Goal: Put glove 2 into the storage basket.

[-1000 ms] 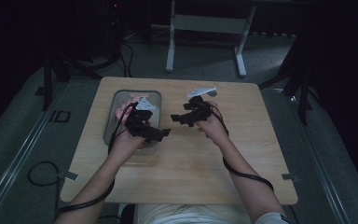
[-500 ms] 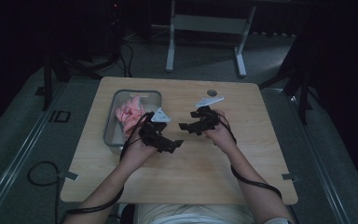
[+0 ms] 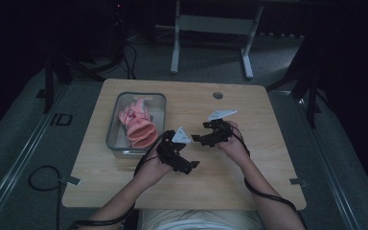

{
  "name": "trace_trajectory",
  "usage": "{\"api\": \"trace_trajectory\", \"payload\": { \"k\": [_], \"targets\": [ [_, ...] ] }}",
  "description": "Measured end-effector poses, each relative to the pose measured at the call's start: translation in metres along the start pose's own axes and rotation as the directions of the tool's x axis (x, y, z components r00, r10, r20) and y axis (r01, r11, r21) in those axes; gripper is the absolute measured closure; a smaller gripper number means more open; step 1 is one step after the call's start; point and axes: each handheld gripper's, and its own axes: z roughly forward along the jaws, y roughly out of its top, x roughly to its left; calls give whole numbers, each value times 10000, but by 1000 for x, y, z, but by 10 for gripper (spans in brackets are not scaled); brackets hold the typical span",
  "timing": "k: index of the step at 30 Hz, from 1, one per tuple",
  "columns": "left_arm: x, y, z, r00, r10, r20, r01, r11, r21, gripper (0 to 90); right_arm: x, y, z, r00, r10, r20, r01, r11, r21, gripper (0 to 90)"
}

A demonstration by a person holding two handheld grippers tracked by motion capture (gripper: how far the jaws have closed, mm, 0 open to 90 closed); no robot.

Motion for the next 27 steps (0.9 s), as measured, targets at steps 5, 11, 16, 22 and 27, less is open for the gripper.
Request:
{"api": "trace_trajectory", "payload": {
  "k": [5,11,16,22,27],
  "targets": [
    [-4,-6,9,9995,53,296,-54,10000,58,14,-3,-11,0,9999,-37,149,35,9998,172,171],
    [-8,-15,19,9995,208,251,-213,9995,214,14,-9,-25,-1,9992,-131,387,122,9996,254,170],
    [-9,-26,30,9993,131,345,-146,9990,420,15,-13,-36,-3,9979,-64,651,41,9994,353,171],
    [-14,-37,40,9986,284,446,-310,9978,583,14,-21,-50,-8,9963,163,839,-187,9994,282,168],
    [-15,-44,44,9983,328,490,-353,9980,527,14,-26,-61,-12,9940,274,1062,-307,9991,293,168]
  ]
}}
